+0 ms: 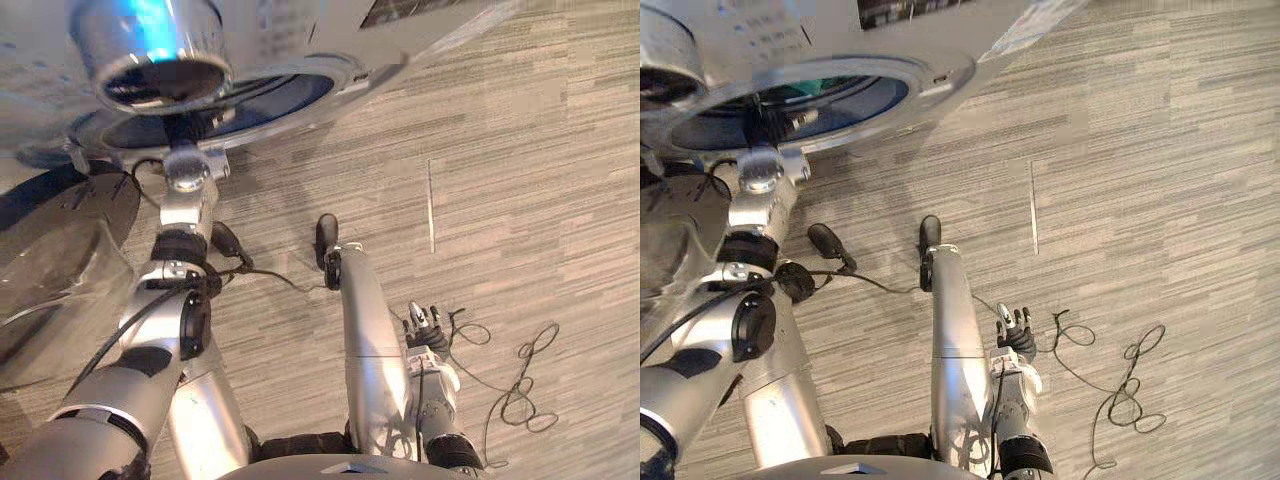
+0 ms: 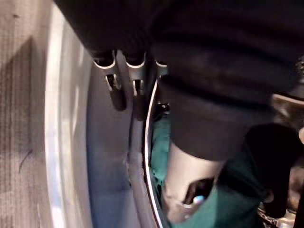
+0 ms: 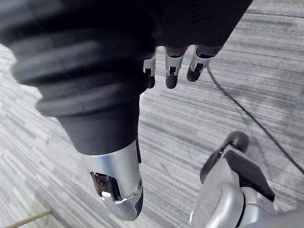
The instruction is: Pick up the laundry basket with both hands and put the clothes into the washing machine.
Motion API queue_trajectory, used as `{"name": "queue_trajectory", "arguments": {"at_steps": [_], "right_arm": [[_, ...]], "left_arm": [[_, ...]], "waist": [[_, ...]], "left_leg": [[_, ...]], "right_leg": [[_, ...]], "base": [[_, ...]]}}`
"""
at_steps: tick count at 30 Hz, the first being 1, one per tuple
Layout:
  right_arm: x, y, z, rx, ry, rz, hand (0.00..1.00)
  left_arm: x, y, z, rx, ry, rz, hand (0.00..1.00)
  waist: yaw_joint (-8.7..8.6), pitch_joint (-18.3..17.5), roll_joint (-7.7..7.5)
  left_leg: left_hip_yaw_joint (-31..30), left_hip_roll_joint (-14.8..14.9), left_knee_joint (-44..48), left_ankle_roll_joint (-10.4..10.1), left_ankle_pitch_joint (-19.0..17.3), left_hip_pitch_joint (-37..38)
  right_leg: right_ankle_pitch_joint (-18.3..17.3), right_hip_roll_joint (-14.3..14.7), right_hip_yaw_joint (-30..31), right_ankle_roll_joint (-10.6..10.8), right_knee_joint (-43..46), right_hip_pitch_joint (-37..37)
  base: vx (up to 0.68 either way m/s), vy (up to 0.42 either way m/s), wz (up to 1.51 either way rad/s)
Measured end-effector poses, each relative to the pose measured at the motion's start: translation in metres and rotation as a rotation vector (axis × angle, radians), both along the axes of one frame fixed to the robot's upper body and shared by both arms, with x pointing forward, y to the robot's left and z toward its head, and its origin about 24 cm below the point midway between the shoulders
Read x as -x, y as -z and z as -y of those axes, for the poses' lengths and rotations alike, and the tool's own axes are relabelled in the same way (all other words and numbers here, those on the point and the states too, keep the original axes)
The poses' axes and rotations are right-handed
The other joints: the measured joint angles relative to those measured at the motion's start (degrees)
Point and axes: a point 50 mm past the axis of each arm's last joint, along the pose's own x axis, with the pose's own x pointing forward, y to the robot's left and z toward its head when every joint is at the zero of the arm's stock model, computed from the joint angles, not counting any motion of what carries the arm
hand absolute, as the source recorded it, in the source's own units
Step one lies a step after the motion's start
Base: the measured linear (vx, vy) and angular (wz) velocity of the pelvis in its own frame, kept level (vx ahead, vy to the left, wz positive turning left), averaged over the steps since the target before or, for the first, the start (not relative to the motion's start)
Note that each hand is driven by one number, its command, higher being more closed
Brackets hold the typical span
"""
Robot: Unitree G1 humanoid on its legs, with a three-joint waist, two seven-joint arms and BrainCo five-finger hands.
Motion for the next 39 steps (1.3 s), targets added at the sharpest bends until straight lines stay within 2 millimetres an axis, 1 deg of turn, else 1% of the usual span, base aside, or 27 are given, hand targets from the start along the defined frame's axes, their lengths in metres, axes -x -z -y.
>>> {"name": "queue_trajectory", "arguments": {"at_steps": [1, 2, 3, 4, 5, 6, 7, 8, 10, 11, 12, 13, 14, 16, 17, 19, 20, 22, 24, 25, 27, 29, 31, 32, 34, 36, 39], "right_arm": [[0.0, 0.0, 0.0, 0.001, 0.0, -0.003, 0.0], [-0.002, -0.001, -0.001, 0.005, -0.005, -0.002, 0.0], [-0.003, -0.001, -0.001, 0.005, -0.006, -0.001, 0.0], [-0.005, -0.002, -0.001, 0.009, -0.007, 0.001, 0.0], [-0.004, -0.001, 0.0, 0.008, -0.003, -0.003, 0.0], [-0.002, 0.004, 0.001, 0.002, -0.004, -0.03, 0.0], [0.005, 0.011, 0.004, -0.005, 0.011, -0.068, 0.0], [0.009, 0.016, 0.006, -0.006, 0.019, -0.096, 0.0], [0.025, 0.033, 0.012, 0.009, 0.025, -0.196, 0.0], [0.029, 0.037, 0.013, 0.008, 0.025, -0.218, 0.0], [0.037, 0.042, 0.015, 0.009, 0.024, -0.256, 0.0], [0.046, 0.049, 0.015, 0.026, 0.009, -0.303, 0.0], [0.05, 0.052, 0.015, 0.026, 0.004, -0.322, 0.0], [0.069, 0.064, 0.013, 0.045, -0.037, -0.414, 0.0], [0.073, 0.066, 0.013, 0.05, -0.05, -0.435, 0.0], [0.09, 0.076, 0.011, 0.052, -0.072, -0.51, 0.0], [0.099, 0.081, 0.01, 0.045, -0.079, -0.557, 0.0], [0.108, 0.087, 0.01, 0.04, -0.078, -0.605, 0.0], [0.12, 0.094, 0.011, 0.03, -0.081, -0.672, 0.0], [0.122, 0.095, 0.011, 0.03, -0.087, -0.683, 0.0], [0.128, 0.098, 0.009, 0.004, -0.085, -0.71, 0.0], [0.128, 0.099, 0.006, -0.004, -0.095, -0.717, 0.0], [0.123, 0.1, 0.003, 0.019, -0.147, -0.724, 0.0], [0.12, 0.099, 0.003, 0.039, -0.171, -0.722, 0.0], [0.113, 0.097, 0.002, 0.052, -0.191, -0.707, 0.0], [0.106, 0.097, -0.004, 0.056, -0.231, -0.691, 0.0], [0.102, 0.096, -0.01, 0.049, -0.245, -0.681, 0.0]], "left_arm": [[0.003, 0.011, 0.0, 0.007, 0.008, -0.027, 0.0], [0.009, 0.035, 0.0, 0.015, 0.016, -0.088, 0.0], [0.013, 0.045, 0.001, 0.019, 0.018, -0.115, 0.0], [0.025, 0.075, 0.003, 0.016, 0.031, -0.194, 0.0], [0.032, 0.091, 0.008, 0.008, 0.054, -0.237, 0.0], [0.047, 0.118, 0.015, -0.009, 0.084, -0.305, 0.0], [0.068, 0.146, 0.024, -0.018, 0.123, -0.377, 0.0], [0.079, 0.161, 0.029, -0.022, 0.145, -0.415, 0.0], [0.12, 0.203, 0.046, -0.022, 0.221, -0.539, 0.0], [0.129, 0.21, 0.05, -0.022, 0.24, -0.565, 0.0], [0.144, 0.223, 0.055, -0.032, 0.268, -0.607, 0.0], [0.161, 0.235, 0.056, -0.036, 0.283, -0.652, 0.0], [0.168, 0.241, 0.055, -0.035, 0.284, -0.671, 0.0], [0.199, 0.261, 0.049, -0.023, 0.278, -0.758, 0.0], [0.207, 0.266, 0.047, -0.008, 0.263, -0.784, 0.0], [0.237, 0.287, 0.037, 0.039, 0.217, -0.911, 0.0], [0.255, 0.299, 0.03, 0.071, 0.179, -0.986, 0.0], [0.273, 0.308, 0.024, 0.112, 0.141, -1.056, 0.0], [0.288, 0.315, 0.015, 0.139, 0.092, -1.113, 0.0], [0.291, 0.316, 0.013, 0.14, 0.084, -1.129, 0.0], [0.297, 0.318, 0.004, 0.149, 0.044, -1.151, 0.0], [0.299, 0.318, -0.003, 0.152, 0.025, -1.161, 0.0], [0.303, 0.319, -0.005, 0.147, 0.035, -1.176, 0.0], [0.303, 0.319, -0.005, 0.144, 0.041, -1.174, 0.0], [0.303, 0.32, 0.0, 0.156, 0.048, -1.176, 0.0], [0.305, 0.32, -0.001, 0.156, 0.05, -1.181, 0.0], [0.304, 0.32, -0.002, 0.135, 0.064, -1.183, 0.0]], "waist": [[0.01, 0.0, 0.01], [0.07, 0.0, 0.03], [0.09, -0.1, 0.05], [0.28, -0.1, 0.08], [0.57, -0.2, 0.2], [1.08, -0.4, 0.22], [1.43, -2.1, 1.02], [1.67, -3.7, 1.47], [2.59, -7.9, 3.57], [2.85, -8.9, 4.13], [3.11, -10.2, 4.98], [3.37, -12.2, 5.43], [3.58, -13.2, 5.43], [4.23, -17.7, 5.57], [4.22, -18.8, 5.72], [4.21, -23.1, 5.67], [4.24, -25.4, 5.37], [4.33, -27.2, 5.31], [4.79, -28.9, 5.07], [4.8, -29.2, 5.24], [4.87, -29.4, 4.49], [5.39, -29.0, 3.72], [5.98, -28.6, 3.19], [6.17, -28.6, 3.25], [6.13, -28.7, 4.0], [6.02, -28.8, 3.61], [6.15, -29.5, 2.5]], "left_leg": [[0.0, -0.2, -0.5, -0.1, 0.1, 1.0], [0.0, -0.4, -1.4, 0.1, 0.5, 3.2], [0.0, -0.5, -1.9, -0.1, 0.6, 4.2], [0.0, -1.3, -3.5, -0.5, 1.1, 6.8], [0.1, -2.1, -4.9, -0.8, 1.4, 9.1], [0.4, -3.3, -7.1, -1.2, 2.0, 12.7], [0.4, -4.0, -9.1, -1.6, 2.4, 15.5], [0.3, -4.4, -9.9, -1.8, 2.5, 16.4], [0.2, -6.3, -13.9, -2.5, 3.1, 21.8], [0.3, -6.7, -14.9, -2.7, 3.2, 23.5], [0.2, -7.8, -17.4, -2.9, 3.8, 27.1], [0.4, -8.7, -20.3, -3.2, 4.5, 30.5], [0.5, -9.3, -21.9, -3.3, 4.9, 32.1], [1.3, -11.0, -28.6, -3.8, 6.8, 38.5], [1.4, -11.4, -30.4, -4.0, 7.4, 40.1], [1.6, -13.0, -37.6, -4.6, 10.0, 44.9], [1.6, -14.2, -42.7, -4.9, 12.1, 48.2], [1.4, -15.4, -48.6, -5.6, 14.8, 52.0], [-0.1, -16.7, -55.4, -5.9, 18.3, 56.6], [-0.6, -16.9, -56.3, -5.6, 18.9, 57.4], [-2.2, -16.9, -56.9, -5.7, 19.3, 58.9], [-3.3, -16.7, -55.2, -5.9, 18.5, 59.4], [-4.6, -15.9, -49.2, -6.3, 15.0, 58.4], [-7.0, -15.7, -45.2, -6.4, 12.8, 57.2], [-8.7, -15.8, -41.8, -6.2, 10.7, 56.1], [-8.3, -17.2, -43.6, -5.8, 10.7, 56.5], [-8.3, -20.2, -50.1, -4.8, 13.2, 58.5]], "right_leg": [[0.0, -0.1, -0.1, -0.1, -0.2, 1.0], [-0.3, -0.2, -0.4, -0.5, -1.0, 3.1], [-0.4, -0.2, -0.5, -0.6, -1.3, 4.2], [-0.6, -0.6, -0.6, -0.8, -2.2, 6.7], [-0.8, -1.1, -0.7, -0.7, -2.9, 8.7], [-1.0, -1.8, -0.8, -0.8, -4.1, 12.0], [-1.1, -2.1, -1.2, -0.8, -5.6, 15.0], [-1.1, -2.2, -1.6, -0.8, -6.4, 16.0], [-1.2, -3.3, -2.6, -0.5, -9.5, 21.8], [-1.2, -3.6, -2.9, -0.5, -10.5, 23.5], [-1.1, -4.1, -3.5, -0.3, -12.6, 27.4], [-1.0, -4.5, -3.9, -0.2, -15.2, 30.9], [-0.8, -4.7, -3.9, -0.4, -16.4, 32.5], [0.6, -5.0, -4.6, -0.1, -22.2, 38.6], [1.0, -5.0, -5.1, 0.0, -24.1, 40.4], [2.8, -5.1, -6.7, 0.1, -30.5, 45.6], [4.1, -5.0, -7.2, 0.2, -34.4, 48.5], [5.9, -4.7, -8.3, 0.0, -39.0, 52.3], [8.2, -4.0, -10.3, 0.6, -44.7, 57.4], [8.5, -3.8, -11.0, 0.6, -46.1, 58.8], [9.3, -3.2, -13.0, 0.6, -49.0, 62.7], [9.4, -2.9, -13.6, 0.5, -50.0, 64.8], [9.4, -2.8, -14.2, 0.4, -50.1, 66.5], [9.2, -2.9, -14.6, 0.3, -49.8, 67.0], [8.9, -3.2, -14.2, 0.7, -49.2, 67.0], [8.3, -4.2, -12.9, 1.0, -48.9, 66.5], [8.5, -5.7, -10.8, 0.6, -49.0, 64.9]], "base": [[0.03, -0.083, 0.15], [0.03, -0.09, 0.11], [0.04, -0.093, 0.17], [0.05, -0.086, 0.23], [0.06, -0.086, 0.33], [0.09, -0.096, 0.34], [0.08, -0.075, 0.27], [0.1, -0.053, 0.24], [0.13, -0.025, 0.26], [0.13, -0.004, 0.3], [0.14, 0.002, 0.26], [0.12, 0.002, 0.22], [0.11, -0.001, 0.12], [0.13, -0.015, 0.05], [0.16, -0.022, 0.15], [0.15, -0.025, 0.2], [0.16, -0.036, 0.12], [0.15, -0.03, 0.16], [0.15, -0.025, 0.31], [0.16, -0.013, 0.39], [0.13, -0.008, 0.41], [0.07, -0.018, 0.2], [0.02, -0.001, 0.05], [-0.01, 0.032, 0.02], [-0.05, 0.103, -0.01], [-0.09, 0.131, -0.01], [-0.07, 0.124, -0.18]]}}
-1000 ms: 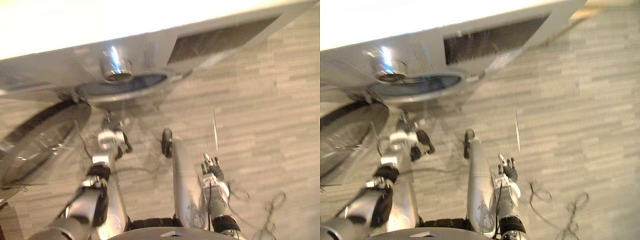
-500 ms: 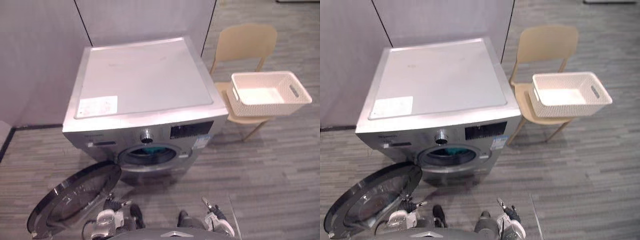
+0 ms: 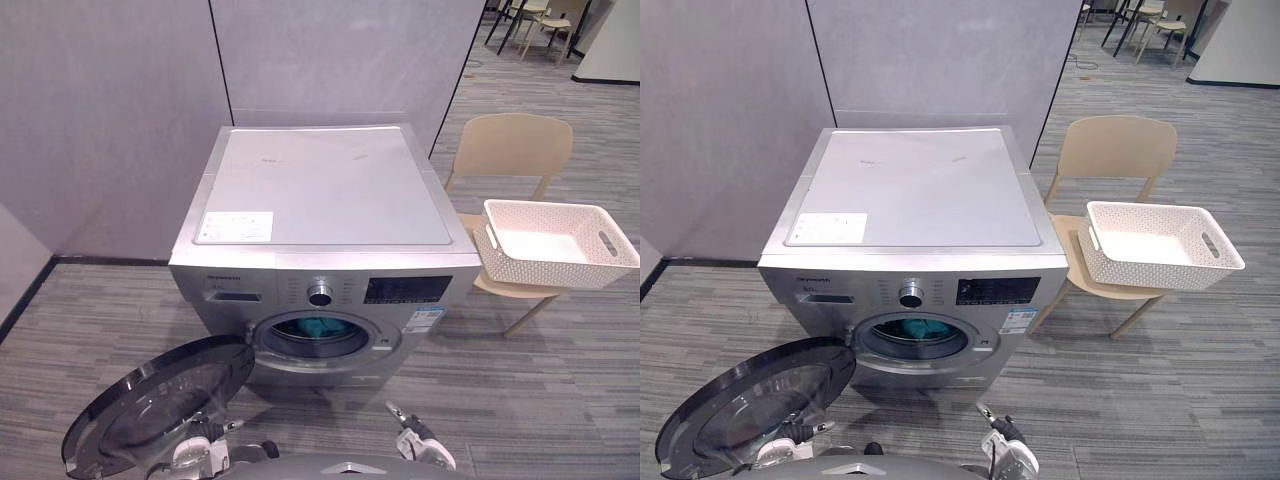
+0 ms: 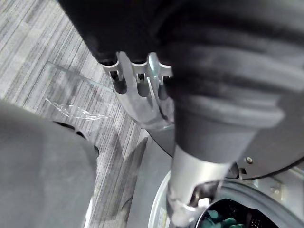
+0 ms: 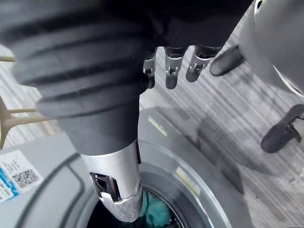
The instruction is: Pick up the laundry basket with both hands and put the clothes into the washing machine.
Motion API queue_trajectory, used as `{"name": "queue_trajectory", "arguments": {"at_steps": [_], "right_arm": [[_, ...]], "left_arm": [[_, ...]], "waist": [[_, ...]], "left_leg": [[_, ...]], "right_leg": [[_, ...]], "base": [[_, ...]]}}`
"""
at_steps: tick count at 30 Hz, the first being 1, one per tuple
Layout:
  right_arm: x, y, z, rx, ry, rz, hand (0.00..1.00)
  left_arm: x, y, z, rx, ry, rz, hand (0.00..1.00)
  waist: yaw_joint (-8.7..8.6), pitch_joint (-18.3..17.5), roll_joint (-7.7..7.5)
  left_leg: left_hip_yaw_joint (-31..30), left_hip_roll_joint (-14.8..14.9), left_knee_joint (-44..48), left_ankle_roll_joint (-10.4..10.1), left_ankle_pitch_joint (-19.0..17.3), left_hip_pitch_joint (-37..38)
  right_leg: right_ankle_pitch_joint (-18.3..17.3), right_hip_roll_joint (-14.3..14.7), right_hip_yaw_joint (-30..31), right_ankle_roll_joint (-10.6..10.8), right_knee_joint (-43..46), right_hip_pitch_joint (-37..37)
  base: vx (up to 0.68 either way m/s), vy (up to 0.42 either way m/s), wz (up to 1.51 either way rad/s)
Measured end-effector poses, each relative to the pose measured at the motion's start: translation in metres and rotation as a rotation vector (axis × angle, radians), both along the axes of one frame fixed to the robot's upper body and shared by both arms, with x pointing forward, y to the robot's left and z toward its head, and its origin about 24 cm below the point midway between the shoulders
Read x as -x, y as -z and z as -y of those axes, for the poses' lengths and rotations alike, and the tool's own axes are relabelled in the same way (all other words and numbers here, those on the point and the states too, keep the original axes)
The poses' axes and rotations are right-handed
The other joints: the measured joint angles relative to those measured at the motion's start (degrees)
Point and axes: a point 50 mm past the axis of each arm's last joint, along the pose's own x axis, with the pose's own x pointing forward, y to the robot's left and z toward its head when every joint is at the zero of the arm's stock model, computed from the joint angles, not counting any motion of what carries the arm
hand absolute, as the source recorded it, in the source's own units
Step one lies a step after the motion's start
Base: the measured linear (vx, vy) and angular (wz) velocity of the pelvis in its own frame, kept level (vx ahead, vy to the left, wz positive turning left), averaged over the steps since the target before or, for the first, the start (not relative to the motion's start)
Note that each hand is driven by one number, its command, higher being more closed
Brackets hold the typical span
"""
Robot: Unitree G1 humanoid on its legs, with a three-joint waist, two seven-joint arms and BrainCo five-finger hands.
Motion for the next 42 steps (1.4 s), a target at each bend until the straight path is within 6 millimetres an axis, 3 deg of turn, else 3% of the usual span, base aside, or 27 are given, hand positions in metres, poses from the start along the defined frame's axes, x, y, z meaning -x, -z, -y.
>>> {"name": "queue_trajectory", "arguments": {"at_steps": [2, 4, 5, 7, 8, 10, 13, 15, 17, 18, 19, 20, 21, 22, 24, 25, 27, 28, 29, 31, 32, 34, 35, 36, 38, 41, 42], "right_arm": [[-0.004, -0.001, -0.005, -0.001, -0.037, 0.009, 0.0], [-0.009, -0.003, -0.012, -0.002, -0.077, 0.027, 0.0], [-0.009, -0.003, -0.012, 0.0, -0.076, 0.037, 0.0], [-0.012, -0.004, -0.016, 0.001, -0.098, 0.047, 0.0], [-0.013, -0.005, -0.015, 0.003, -0.101, 0.048, 0.0], [-0.009, -0.003, -0.012, 0.008, -0.09, 0.034, 0.0], [-0.004, -0.003, 0.001, 0.033, -0.056, 0.025, 0.0], [0.003, -0.001, 0.013, 0.056, -0.038, -0.013, 0.0], [0.011, 0.002, 0.015, 0.05, -0.039, -0.056, 0.0], [0.019, 0.006, 0.013, 0.038, -0.049, -0.094, 0.0], [0.029, 0.008, 0.018, 0.05, -0.069, -0.137, 0.0], [0.029, 0.007, 0.025, 0.07, -0.082, -0.146, 0.0], [0.028, 0.004, 0.039, 0.106, -0.089, -0.154, 0.0], [0.033, 0.004, 0.045, 0.112, -0.073, -0.168, 0.0], [0.04, 0.005, 0.046, 0.111, -0.066, -0.184, 0.0], [0.045, 0.008, 0.038, 0.079, -0.03, -0.185, 0.0], [0.05, 0.009, 0.034, 0.065, -0.003, -0.183, 0.0], [0.05, 0.009, 0.036, 0.07, 0.0, -0.184, 0.0], [0.047, 0.007, 0.04, 0.085, -0.008, -0.176, 0.0], [0.041, 0.005, 0.043, 0.101, -0.031, -0.164, 0.0], [0.04, 0.006, 0.038, 0.091, -0.047, -0.162, 0.0], [0.036, 0.005, 0.036, 0.089, -0.056, -0.147, 0.0], [0.027, 0.003, 0.032, 0.095, -0.094, -0.117, 0.0], [0.021, 0.002, 0.03, 0.095, -0.101, -0.09, 0.0], [0.017, 0.001, 0.028, 0.092, -0.11, -0.082, 0.0], [0.013, 0.0, 0.024, 0.115, -0.195, -0.073, 0.0], [0.009, -0.002, 0.019, 0.118, -0.243, -0.051, 0.0]], "left_arm": [[-0.007, -0.002, -0.001, -0.012, 0.047, 0.009, 0.0], [-0.011, -0.003, -0.003, -0.032, 0.092, 0.014, 0.0], [-0.012, -0.004, -0.006, -0.045, 0.114, 0.013, 0.0], [-0.012, -0.004, -0.009, -0.061, 0.149, 0.006, 0.0], [-0.013, -0.004, -0.009, -0.064, 0.159, 0.008, 0.0], [-0.012, -0.004, -0.007, -0.067, 0.186, 0.004, 0.0], [-0.012, -0.003, -0.009, -0.077, 0.219, -0.006, 0.0], [-0.011, -0.003, -0.012, -0.081, 0.216, -0.013, 0.0], [-0.009, -0.004, -0.02, -0.099, 0.22, -0.021, 0.0], [-0.006, -0.005, -0.03, -0.123, 0.223, -0.032, 0.0], [-0.003, -0.003, -0.025, -0.108, 0.222, -0.043, 0.0], [-0.003, -0.001, -0.018, -0.089, 0.216, -0.043, 0.0], [0.001, 0.002, -0.004, -0.039, 0.201, -0.058, 0.0], [0.003, 0.004, 0.002, -0.017, 0.188, -0.06, 0.0], [0.003, 0.003, 0.002, -0.006, 0.166, -0.051, 0.0], [0.0, 0.002, 0.0, -0.007, 0.155, -0.039, 0.0], [-0.009, -0.001, 0.0, -0.008, 0.144, -0.002, 0.0], [-0.011, -0.002, 0.0, -0.008, 0.142, 0.009, 0.0], [-0.01, -0.002, 0.002, 0.0, 0.131, 0.012, 0.0], [-0.013, -0.003, 0.009, 0.018, 0.123, 0.032, 0.0], [-0.008, -0.002, 0.008, 0.019, 0.122, 0.021, 0.0], [-0.003, 0.0, 0.007, 0.021, 0.112, 0.01, 0.0], [-0.004, -0.001, 0.005, 0.026, 0.074, 0.022, 0.0], [-0.003, -0.001, 0.004, 0.037, 0.043, 0.02, 0.0], [-0.001, 0.0, 0.004, 0.063, -0.019, 0.025, 0.0], [0.002, 0.001, 0.003, 0.072, -0.075, 0.022, 0.0], [0.005, 0.001, 0.0, 0.066, -0.08, 0.016, 0.0]], "waist": [[-0.24, 0.3, -0.76], [-0.95, 1.1, -1.53], [-1.29, 1.4, -1.99], [-1.53, 2.2, -1.73], [-1.52, 2.4, -1.88], [-1.37, 2.3, -1.73], [-1.92, 2.2, -1.61], [-1.45, 2.1, -1.54], [-1.31, 1.5, -2.55], [-1.5, 0.4, -4.51], [-1.44, 0.1, -2.38], [-1.32, 0.6, -0.07], [-1.93, 1.5, 3.51], [-2.25, 1.3, 4.72], [-2.41, 1.3, 4.33], [-2.94, 1.6, 3.13], [-2.51, 2.6, 2.35], [-1.95, 2.6, 2.4], [-1.4, 2.8, 2.71], [-0.94, 3.6, 3.81], [-0.93, 3.7, 4.23], [-0.93, 3.3, 4.8], [-0.24, 2.7, 3.88], [0.29, 2.9, 4.04], [0.74, 3.7, 4.55], [1.85, 3.8, 3.74], [2.03, 3.4, 2.88]], "left_leg": [[-0.2, -2.0, -3.3, 0.3, 0.4, 1.8], [0.5, -2.7, -3.7, 0.8, 0.0, 3.1], [1.2, -2.7, -3.4, 1.0, -0.1, 3.5], [4.1, -0.5, -3.2, 2.1, 0.3, 4.2], [5.2, 0.9, -3.3, 2.0, 0.6, 4.8], [6.4, 3.0, -3.4, 0.4, 0.0, 6.1], [6.8, 5.2, -2.7, -2.1, -0.2, 5.8], [8.5, 7.1, -0.6, -4.1, -0.3, 4.7], [9.8, 8.5, 1.7, -6.7, -0.8, 4.7], [9.3, 8.7, 2.6, -8.6, -0.9, 5.2], [5.0, 11.1, 2.7, -10.0, -1.2, 5.7], [2.6, 13.2, 2.8, -11.2, -1.9, 6.2], [0.1, 17.0, 3.5, -13.0, -2.1, 7.3], [-0.9, 18.9, 5.1, -13.6, -1.4, 7.4], [-4.4, 21.8, 11.9, -10.7, 1.4, 4.7], [-4.4, 24.2, 17.5, -3.6, 4.7, 1.8], [-4.0, 26.4, 24.0, 2.4, 6.6, -0.7], [-4.8, 25.5, 27.4, 1.1, 4.3, -1.9], [-6.9, 20.7, 33.3, -1.4, -2.1, -3.4], [-9.6, 10.1, 33.0, -5.4, -9.1, -3.2], [-7.4, 6.6, 26.5, -3.2, -12.0, -1.5], [-6.4, 5.4, 15.7, -2.5, -14.2, 2.2], [-6.2, 3.9, 12.5, -2.6, -12.3, 2.2], [-6.2, 3.0, 11.4, -0.8, -11.0, 2.1], [-6.0, 2.3, 11.3, 0.0, -11.3, 3.3], [-3.2, 0.8, 8.8, 0.5, -13.1, 8.3], [-1.5, 0.2, 8.9, 0.8, -14.0, 9.0]], "right_leg": [[-0.3, -1.2, 1.3, -0.6, 0.4, -0.9], [-1.9, -2.5, 2.6, -2.5, 6.1, -3.0], [-1.8, -2.8, 4.0, -2.3, 10.5, -5.1], [-1.2, -2.6, 5.1, -2.9, 18.8, -9.1], [-3.2, -3.4, 3.5, -4.1, 26.1, -11.3], [-4.9, -5.8, 1.8, -4.1, 31.9, -12.2], [-4.2, -11.3, 1.9, -3.5, 30.2, -12.2], [-1.9, -13.0, 3.2, -2.5, 24.3, -12.2], [3.6, -13.1, 2.8, -1.2, 19.0, -12.0], [4.8, -13.2, 1.0, 5.8, 15.5, -10.2], [1.2, -10.0, 0.3, 7.8, 11.7, -7.7], [0.7, -7.7, 0.3, 7.8, 10.7, -6.9], [0.0, -3.6, 0.3, 6.1, 11.6, -6.1], [-1.0, -1.9, 0.3, 4.9, 12.7, -5.8], [-2.8, 0.6, -0.5, 3.0, 12.4, -4.1], [-4.1, 2.4, -1.8, 1.2, 11.3, -2.0], [-4.1, 4.5, -1.9, -0.1, 10.0, 0.0], [-4.2, 5.0, -1.2, -0.5, 9.9, 0.0], [-3.9, 5.6, 0.3, -1.3, 9.3, -0.1], [-3.1, 6.1, 2.5, -2.6, 8.3, -0.2], [-2.4, 6.8, 3.2, -3.3, 7.5, -0.2], [-2.0, 7.6, 4.4, -2.7, 7.1, -1.8], [-0.9, 7.3, 5.9, -2.2, 5.5, -3.1], [1.3, 7.3, 6.2, -1.6, 3.3, -3.0], [1.5, 6.7, 6.8, -0.7, 2.9, -1.8], [-4.3, 4.6, 9.2, 0.0, 15.0, -4.3], [-6.5, 3.6, 10.6, -0.1, 27.8, -10.5]], "base": [[-0.01, 0.132, -0.37], [-0.01, 0.106, -0.41], [-0.03, 0.054, -0.51], [-0.01, 0.002, -0.51], [0.0, -0.028, -0.42], [0.04, -0.069, -0.42], [0.08, -0.178, -0.31], [0.1, -0.337, -0.5], [0.11, -0.497, -0.59], [0.13, -0.55, -0.57], [0.15, -0.568, -0.68], [0.13, -0.507, -0.71], [0.09, -0.389, -0.45], [0.07, -0.415, -0.29], [-0.01, -0.349, 0.01], [-0.06, -0.288, 0.24], [-0.07, -0.288, 0.06], [-0.06, -0.235, -0.37], [-0.03, -0.129, -0.56], [0.01, 0.014, -0.65], [0.02, 0.054, -0.54], [0.04, 0.02, -0.37], [0.07, 0.014, -0.27], [0.09, 0.026, -0.2], [0.12, 0.083, -0.11], [0.09, 0.091, -0.38], [0.12, 0.013, -0.37]]}}
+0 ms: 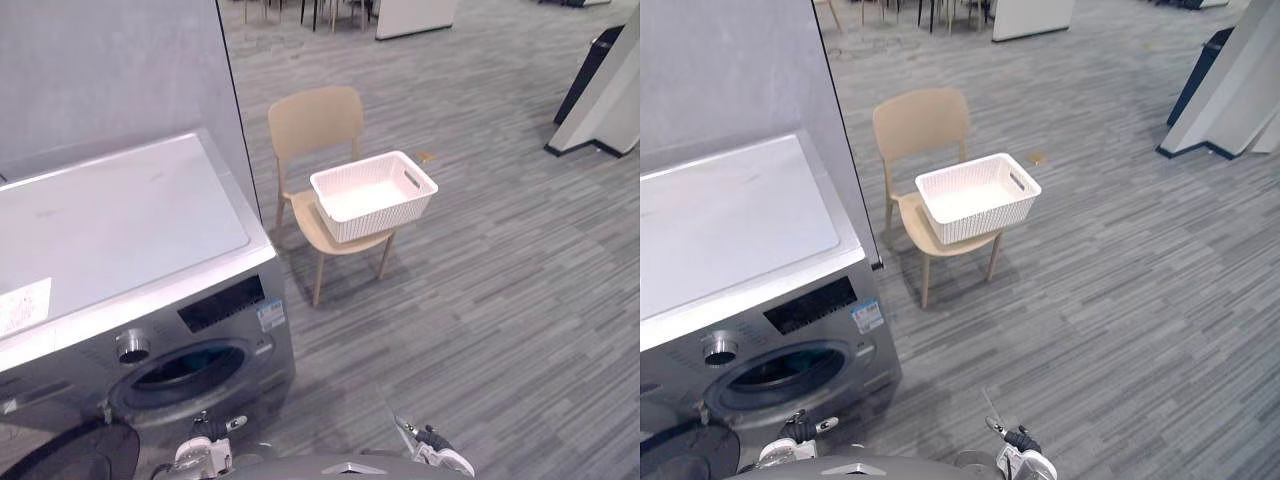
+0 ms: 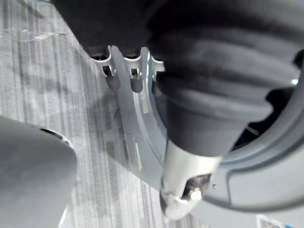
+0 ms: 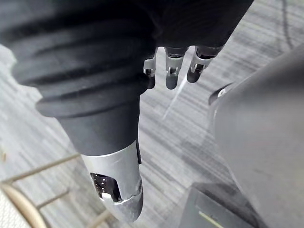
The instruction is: Pick up the laundry basket with both hands and put the clothes into the washing machine.
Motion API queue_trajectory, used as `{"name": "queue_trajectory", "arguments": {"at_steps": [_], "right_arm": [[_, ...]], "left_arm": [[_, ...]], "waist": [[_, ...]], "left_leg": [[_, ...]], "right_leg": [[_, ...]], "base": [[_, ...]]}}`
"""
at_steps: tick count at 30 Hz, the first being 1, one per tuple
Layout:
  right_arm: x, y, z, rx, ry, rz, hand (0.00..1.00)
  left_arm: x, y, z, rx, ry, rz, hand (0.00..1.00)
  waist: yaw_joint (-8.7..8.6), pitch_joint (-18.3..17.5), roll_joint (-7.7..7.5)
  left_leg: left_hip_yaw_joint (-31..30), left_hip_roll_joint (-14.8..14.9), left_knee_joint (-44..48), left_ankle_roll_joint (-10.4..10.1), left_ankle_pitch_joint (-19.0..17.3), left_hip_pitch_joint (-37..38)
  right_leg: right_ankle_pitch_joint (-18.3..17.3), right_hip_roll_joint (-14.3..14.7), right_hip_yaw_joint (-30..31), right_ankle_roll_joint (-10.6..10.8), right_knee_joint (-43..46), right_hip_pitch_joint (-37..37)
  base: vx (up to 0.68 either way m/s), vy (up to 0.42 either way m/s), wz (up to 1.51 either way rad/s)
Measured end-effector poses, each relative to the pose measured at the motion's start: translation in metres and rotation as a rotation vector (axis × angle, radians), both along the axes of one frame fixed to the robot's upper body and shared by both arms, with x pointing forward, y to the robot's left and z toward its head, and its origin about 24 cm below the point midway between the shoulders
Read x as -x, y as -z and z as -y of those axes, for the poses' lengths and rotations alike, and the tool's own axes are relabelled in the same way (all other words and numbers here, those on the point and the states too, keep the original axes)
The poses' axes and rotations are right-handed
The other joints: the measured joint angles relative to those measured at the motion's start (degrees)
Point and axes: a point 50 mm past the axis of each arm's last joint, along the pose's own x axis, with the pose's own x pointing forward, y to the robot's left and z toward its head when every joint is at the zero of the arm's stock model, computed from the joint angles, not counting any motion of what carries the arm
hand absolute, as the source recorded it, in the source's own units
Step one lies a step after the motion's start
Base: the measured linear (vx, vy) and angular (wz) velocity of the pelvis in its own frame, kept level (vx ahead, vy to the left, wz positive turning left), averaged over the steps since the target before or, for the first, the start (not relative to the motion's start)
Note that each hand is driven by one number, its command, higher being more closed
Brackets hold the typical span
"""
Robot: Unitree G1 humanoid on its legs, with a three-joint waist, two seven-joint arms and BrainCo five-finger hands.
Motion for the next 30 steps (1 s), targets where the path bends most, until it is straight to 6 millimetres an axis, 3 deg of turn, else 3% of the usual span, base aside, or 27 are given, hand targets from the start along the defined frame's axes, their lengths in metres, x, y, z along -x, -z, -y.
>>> {"name": "queue_trajectory", "arguments": {"at_steps": [1, 2, 4, 5, 7, 9, 10, 12, 13, 14, 15, 16, 18, 19, 21, 22, 24, 25, 26, 27, 28, 30], "right_arm": [[-0.004, -0.002, -0.004, -0.012, -0.027, 0.027, 0.0], [-0.003, -0.001, -0.006, -0.019, -0.034, 0.032, 0.0], [0.0, 0.0, -0.01, -0.028, -0.03, 0.035, 0.0], [0.0, 0.0, -0.008, -0.027, -0.019, 0.035, 0.0], [0.005, -0.001, 0.0, -0.028, 0.056, 0.036, 0.0], [0.007, 0.0, 0.002, -0.026, 0.075, 0.035, 0.0], [0.008, 0.0, 0.002, -0.027, 0.074, 0.032, 0.0], [0.013, 0.002, 0.001, -0.029, 0.082, 0.016, 0.0], [0.015, 0.002, 0.001, -0.027, 0.074, 0.007, 0.0], [0.011, -0.001, 0.011, 0.001, 0.071, 0.013, 0.0], [0.009, -0.002, 0.015, 0.012, 0.068, 0.016, 0.0], [0.007, -0.002, 0.016, 0.014, 0.064, 0.018, 0.0], [0.007, -0.001, 0.016, 0.007, 0.061, 0.008, 0.0], [0.004, -0.001, 0.016, 0.005, 0.057, 0.007, 0.0], [0.01, 0.003, 0.013, -0.013, 0.062, -0.035, 0.0], [0.016, 0.005, 0.011, -0.02, 0.068, -0.063, 0.0], [0.017, 0.007, 0.006, -0.034, 0.065, -0.069, 0.0], [0.02, 0.007, 0.008, -0.028, 0.068, -0.079, 0.0], [0.024, 0.008, 0.01, -0.025, 0.072, -0.093, 0.0], [0.024, 0.008, 0.012, -0.02, 0.072, -0.097, 0.0], [0.024, 0.008, 0.012, -0.02, 0.073, -0.095, 0.0], [0.023, 0.008, 0.01, -0.025, 0.073, -0.09, 0.0]], "left_arm": [[0.0, -0.001, -0.005, -0.013, 0.001, -0.001, 0.0], [-0.001, -0.001, -0.007, -0.019, 0.004, 0.001, 0.0], [-0.007, -0.004, -0.012, -0.037, 0.016, 0.017, 0.0], [-0.007, -0.004, -0.011, -0.034, 0.018, 0.017, 0.0], [-0.011, -0.004, -0.005, -0.024, 0.038, 0.022, 0.0], [-0.014, -0.004, 0.0, -0.015, 0.055, 0.03, 0.0], [-0.015, -0.004, 0.0, -0.016, 0.064, 0.033, 0.0], [-0.017, -0.005, -0.001, -0.023, 0.075, 0.043, 0.0], [-0.018, -0.005, 0.001, -0.02, 0.078, 0.049, 0.0], [-0.016, -0.004, 0.012, 0.008, 0.078, 0.045, 0.0], [-0.016, -0.004, 0.015, 0.017, 0.079, 0.047, 0.0], [-0.011, -0.002, 0.016, 0.023, 0.052, 0.033, 0.0], [0.0, 0.001, 0.017, 0.036, 0.021, 0.003, 0.0], [0.006, 0.003, 0.017, 0.042, 0.002, -0.012, 0.0], [0.01, 0.003, 0.006, 0.031, -0.054, -0.02, 0.0], [0.01, 0.002, -0.002, 0.013, -0.065, -0.018, 0.0], [0.01, 0.001, -0.012, -0.01, -0.064, -0.021, 0.0], [0.006, 0.001, -0.012, -0.013, -0.055, -0.013, 0.0], [0.007, 0.001, -0.011, -0.011, -0.052, -0.014, 0.0], [0.006, 0.001, -0.008, -0.007, -0.033, -0.014, 0.0], [0.005, 0.001, -0.005, -0.003, -0.011, -0.011, 0.0], [0.005, 0.002, -0.003, 0.007, 0.047, -0.02, 0.0]], "waist": [[-0.49, -0.3, -1.43], [-0.73, 0.0, -2.52], [-1.67, 0.0, -3.97], [-1.99, -0.1, -3.8], [-2.19, 0.1, -2.72], [-1.96, 0.2, -2.06], [-1.96, 0.3, -2.1], [-2.16, 0.0, -2.76], [-2.8, -0.5, -2.85], [-2.6, -0.5, -0.44], [-2.76, -0.6, 0.21], [-2.72, -0.6, 0.25], [-3.04, -1.3, 1.17], [-3.33, -1.6, 1.69], [-3.38, -1.9, 1.06], [-3.34, -1.9, 0.76], [-3.11, -1.3, -0.71], [-2.74, -1.0, -0.74], [-2.87, -0.9, -0.51], [-3.17, -0.8, -0.26], [-3.08, -0.8, 0.0], [-3.0, -1.3, 0.33]], "left_leg": [[0.8, -0.7, 0.6, 0.3, -0.5, 1.2], [0.6, -1.0, 0.8, 0.4, -0.8, 2.0], [-1.5, -0.2, 2.3, -0.3, -2.3, 4.2], [-2.3, 0.4, 2.8, -0.6, -2.6, 4.1], [-5.9, 3.1, 3.0, -1.8, -2.9, 3.9], [-9.1, 5.3, 2.3, -3.0, -2.6, 4.2], [-10.2, 6.2, 1.3, -3.8, -2.1, 4.8], [-13.4, 8.0, -0.2, -6.0, -2.0, 5.4], [-16.3, 10.0, -1.1, -8.7, -3.4, 5.7], [-18.9, 12.5, -0.9, -8.5, -3.7, 5.5], [-20.0, 12.9, -0.5, -7.8, -3.0, 5.4], [-20.6, 13.4, -0.7, -8.1, 1.8, 6.0], [-20.7, 15.5, -0.6, -8.5, 4.9, 5.7], [-21.6, 17.2, 0.4, -7.8, 6.8, 4.6], [-23.7, 20.0, 6.8, -3.9, 13.9, -1.1], [-21.9, 21.6, 9.6, -0.6, 20.4, -4.0], [-15.3, 24.9, 13.6, 1.6, 25.2, -6.5], [-9.8, 25.0, 20.5, -0.4, 19.7, -8.7], [-6.4, 23.3, 24.0, -1.8, 13.8, -9.6], [-4.4, 18.2, 25.1, -3.3, 8.0, -10.1], [-4.8, 13.3, 22.7, -5.0, 4.4, -10.0], [-4.0, 8.4, 9.7, -5.3, 0.8, -6.9]], "right_leg": [[1.0, -0.9, 1.9, 0.5, 15.6, -6.6], [2.8, -1.0, 2.3, 0.3, 21.7, -8.9], [7.1, -1.4, 1.2, -1.0, 29.4, -12.0], [5.9, -1.9, 0.3, -1.4, 29.5, -12.4], [2.6, -6.1, -2.2, -2.6, 27.1, -13.7], [2.3, -10.3, -1.3, -2.1, 18.5, -12.9], [2.9, -11.6, 0.6, -1.5, 11.3, -11.4], [9.8, -13.2, 6.5, -1.6, -5.5, -6.8], [6.2, -11.6, 8.2, 7.0, -7.3, -4.4], [1.5, -9.3, 6.4, 10.0, -5.0, -5.2], [-0.1, -8.7, 6.0, 9.8, -3.1, -6.0], [-3.7, -8.4, 5.9, 9.5, 2.4, -7.7], [-5.7, -6.4, 4.7, 7.6, 4.5, -7.5], [-6.4, -4.8, 3.1, 6.5, 4.1, -6.8], [-5.5, -1.9, -1.3, 3.9, 0.0, -3.0], [-3.4, -0.5, -3.6, 2.4, -3.7, 0.2], [-1.1, 0.5, -6.8, 0.1, -8.9, 4.4], [0.3, 1.1, -8.0, -1.0, -12.0, 7.2], [0.9, 1.4, -8.8, -1.3, -14.3, 9.1], [1.7, 1.4, -9.9, -1.4, -16.6, 10.7], [2.1, 1.3, -10.6, -1.3, -17.7, 11.3], [3.0, 1.6, -11.8, -0.5, -19.6, 11.3]], "base": [[0.15, -0.016, -0.28], [0.22, -0.09, 0.02], [0.29, -0.198, 0.37], [0.27, -0.286, 0.73], [0.19, -0.273, 0.85], [0.21, -0.328, 0.71], [0.21, -0.49, 0.65], [0.22, -0.658, 0.62], [0.17, -0.766, 0.49], [0.12, -0.636, 0.37], [0.06, -0.518, 0.12], [0.04, -0.406, 0.1], [0.08, -0.463, 0.13], [0.11, -0.394, 0.41], [0.13, -0.41, 0.61], [0.13, -0.366, 0.51], [0.13, -0.258, 0.44], [0.11, -0.177, 0.43], [0.1, -0.129, 0.46], [0.06, -0.071, 0.42], [0.04, -0.033, 0.42], [0.03, 0.006, 0.43]]}}
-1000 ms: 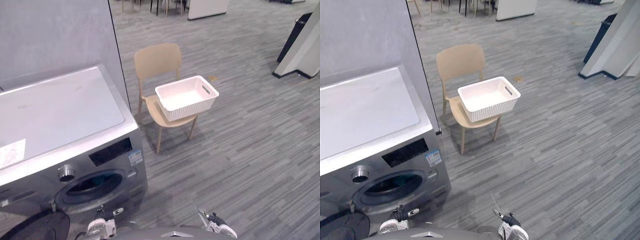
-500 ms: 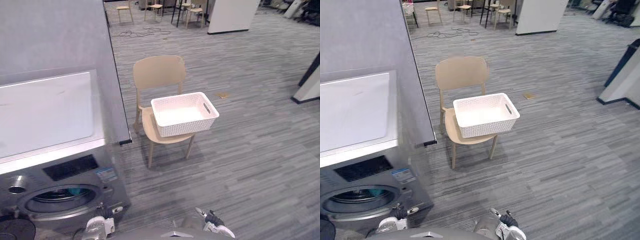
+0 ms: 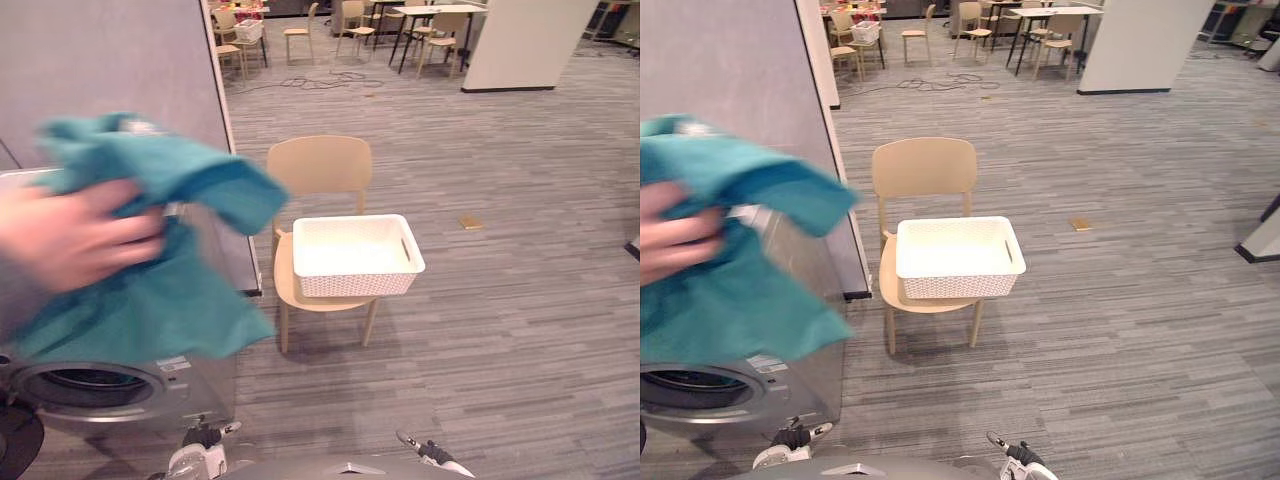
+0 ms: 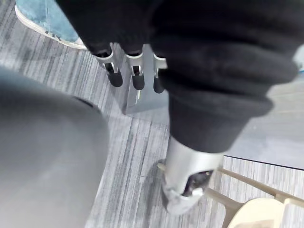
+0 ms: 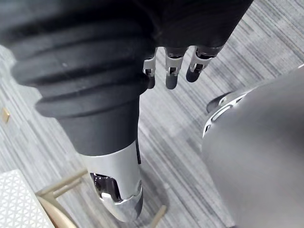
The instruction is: Pick up the laundry basket with both hands and put the clothes into the washing machine.
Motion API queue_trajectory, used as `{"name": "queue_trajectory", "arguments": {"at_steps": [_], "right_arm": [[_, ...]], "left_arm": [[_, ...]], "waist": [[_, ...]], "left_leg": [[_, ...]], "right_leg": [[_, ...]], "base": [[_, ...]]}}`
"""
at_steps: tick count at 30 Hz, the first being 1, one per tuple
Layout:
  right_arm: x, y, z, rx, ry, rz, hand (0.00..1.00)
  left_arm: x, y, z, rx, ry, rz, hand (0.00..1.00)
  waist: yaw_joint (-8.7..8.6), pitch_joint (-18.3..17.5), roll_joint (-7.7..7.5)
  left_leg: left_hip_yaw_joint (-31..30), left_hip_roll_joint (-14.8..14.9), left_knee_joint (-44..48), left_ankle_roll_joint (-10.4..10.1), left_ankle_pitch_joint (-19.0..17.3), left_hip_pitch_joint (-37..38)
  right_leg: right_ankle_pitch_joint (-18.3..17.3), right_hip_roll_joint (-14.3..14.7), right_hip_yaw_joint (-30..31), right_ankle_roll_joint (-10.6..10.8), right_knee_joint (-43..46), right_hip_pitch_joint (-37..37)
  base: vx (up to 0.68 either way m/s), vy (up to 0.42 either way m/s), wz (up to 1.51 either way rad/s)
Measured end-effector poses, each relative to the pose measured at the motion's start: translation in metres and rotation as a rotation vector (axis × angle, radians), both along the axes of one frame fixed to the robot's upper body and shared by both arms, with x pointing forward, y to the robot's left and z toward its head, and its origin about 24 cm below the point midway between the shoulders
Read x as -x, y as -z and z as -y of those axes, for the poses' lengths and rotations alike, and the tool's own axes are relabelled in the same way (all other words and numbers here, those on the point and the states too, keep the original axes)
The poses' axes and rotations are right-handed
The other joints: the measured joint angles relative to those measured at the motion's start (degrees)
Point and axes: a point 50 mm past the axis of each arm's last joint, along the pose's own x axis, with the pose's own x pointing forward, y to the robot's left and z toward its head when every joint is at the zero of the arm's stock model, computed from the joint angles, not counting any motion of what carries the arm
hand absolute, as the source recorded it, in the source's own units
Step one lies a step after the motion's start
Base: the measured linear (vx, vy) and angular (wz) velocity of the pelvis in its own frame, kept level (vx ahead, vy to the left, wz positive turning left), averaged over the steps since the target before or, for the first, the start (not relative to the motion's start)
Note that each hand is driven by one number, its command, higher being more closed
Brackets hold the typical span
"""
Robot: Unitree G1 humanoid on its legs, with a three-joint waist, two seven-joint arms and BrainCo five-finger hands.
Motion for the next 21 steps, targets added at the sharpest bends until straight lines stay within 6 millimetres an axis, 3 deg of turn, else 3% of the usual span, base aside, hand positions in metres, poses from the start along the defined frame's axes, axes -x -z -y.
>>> {"name": "queue_trajectory", "arguments": {"at_steps": [1, 2, 4, 7, 8, 10, 11, 12, 13, 16, 17, 19, 20, 21], "right_arm": [[0.0, 0.0, 0.0, -0.001, 0.0, -0.001, 0.0], [-0.002, 0.001, -0.006, -0.015, 0.001, 0.008, 0.0], [-0.009, -0.001, -0.012, -0.023, -0.007, 0.038, 0.0], [-0.01, -0.001, -0.013, -0.008, -0.061, 0.03, 0.0], [-0.012, -0.001, -0.017, -0.009, -0.096, 0.034, 0.0], [-0.011, -0.001, -0.023, -0.016, -0.13, 0.046, 0.0], [-0.008, -0.001, -0.022, -0.016, -0.127, 0.044, 0.0], [-0.01, -0.003, -0.021, -0.014, -0.114, 0.066, 0.0], [-0.012, -0.005, -0.022, -0.013, -0.112, 0.09, 0.0], [-0.004, -0.003, -0.022, -0.014, -0.099, 0.076, 0.0], [-0.001, -0.003, -0.021, -0.013, -0.087, 0.071, 0.0], [-0.002, -0.003, -0.018, -0.015, -0.018, 0.086, 0.0], [-0.003, -0.004, -0.016, -0.011, -0.003, 0.089, 0.0], [-0.001, -0.004, -0.012, -0.005, 0.023, 0.089, 0.0]], "left_arm": [[0.0, 0.0, 0.001, 0.006, 0.007, -0.002, 0.0], [-0.002, 0.0, 0.001, 0.01, 0.008, 0.006, 0.0], [-0.005, -0.001, 0.001, 0.022, -0.01, 0.015, 0.0], [-0.005, -0.001, 0.0, 0.029, -0.051, 0.018, 0.0], [-0.004, -0.001, 0.0, 0.029, -0.053, 0.016, 0.0], [-0.003, -0.001, -0.001, 0.025, -0.058, 0.016, 0.0], [-0.003, -0.001, -0.002, 0.023, -0.059, 0.016, 0.0], [-0.004, -0.001, -0.004, 0.019, -0.055, 0.016, 0.0], [-0.007, -0.003, -0.009, 0.004, -0.046, 0.024, 0.0], [-0.011, -0.004, -0.013, -0.014, -0.014, 0.027, 0.0], [-0.012, -0.004, -0.011, -0.015, 0.009, 0.027, 0.0], [-0.016, -0.005, -0.008, -0.024, 0.047, 0.028, 0.0], [-0.016, -0.004, -0.007, -0.026, 0.049, 0.026, 0.0], [-0.016, -0.004, -0.005, -0.026, 0.051, 0.025, 0.0]], "waist": [[0.14, -0.2, 0.06], [0.95, -0.7, -1.12], [1.57, -0.5, -1.14], [2.42, 0.4, -1.3], [2.43, 0.5, -1.87], [2.72, -0.3, -3.49], [2.59, -0.6, -3.25], [2.48, -0.4, -3.63], [1.86, 0.2, -4.69], [0.95, 0.1, -5.93], [0.87, 0.1, -5.74], [0.99, 0.3, -5.25], [0.9, 0.4, -4.93], [0.78, 0.6, -4.07]], "left_leg": [[-0.6, -1.0, -3.9, -0.3, -0.2, 0.9], [-0.6, -2.9, -8.2, 0.7, 3.0, 0.9], [-1.5, -4.8, -11.1, 1.9, 5.3, 0.9], [-0.3, -5.9, -12.8, 2.4, 5.3, 3.8], [0.1, -6.5, -13.7, 2.9, 4.8, 5.6], [1.0, -8.0, -14.7, 3.3, 3.7, 7.1], [0.9, -8.2, -14.7, 3.5, 3.4, 7.1], [0.9, -8.2, -14.3, 3.7, 3.1, 7.4], [0.3, -8.4, -13.8, 3.8, 2.9, 8.4], [-3.9, -7.8, -12.2, 3.3, 1.8, 10.2], [-5.3, -7.0, -12.5, 3.1, 1.9, 10.4], [-7.7, -6.6, -12.9, 2.6, 2.0, 10.1], [-8.3, -6.4, -13.4, 2.4, 2.0, 10.2], [-8.5, -4.9, -14.0, 1.6, 1.9, 10.8]], "right_leg": [[0.5, -0.1, -0.4, 0.1, -1.0, -0.2], [2.7, -1.0, -0.6, 0.3, -3.9, -0.3], [5.1, -2.0, -1.3, 0.8, -7.8, 0.1], [5.0, -3.4, -0.6, 0.8, -7.4, 2.4], [3.3, -4.4, -0.3, 1.1, -5.3, 2.6], [-0.3, -7.1, 0.6, 2.5, 3.5, -1.1], [-0.9, -7.6, 1.1, 2.3, 8.0, -3.4], [-0.5, -8.7, 3.3, 1.7, 20.8, -9.5], [3.2, -9.4, 5.8, -0.3, 32.2, -14.5], [12.1, -9.3, 7.3, 0.1, 42.3, -17.7], [10.3, -9.9, 6.5, -0.4, 42.8, -17.1], [0.4, -13.2, 4.2, -0.6, 38.8, -17.1], [-0.9, -14.4, 3.4, -0.5, 36.0, -17.0], [-1.0, -15.7, 2.5, -0.5, 27.6, -16.3]], "base": [[0.04, -0.001, 0.42], [0.04, 0.023, 0.31], [0.04, 0.062, 0.27], [0.02, 0.093, -0.01], [0.0, 0.065, -0.13], [0.01, 0.056, -0.21], [0.01, 0.026, -0.16], [0.03, -0.005, 0.08], [0.04, -0.011, 0.24], [0.13, -0.087, 0.67], [0.14, -0.131, 0.67], [0.17, -0.176, 0.51], [0.21, -0.265, 0.33], [0.14, -0.223, 0.18]]}}
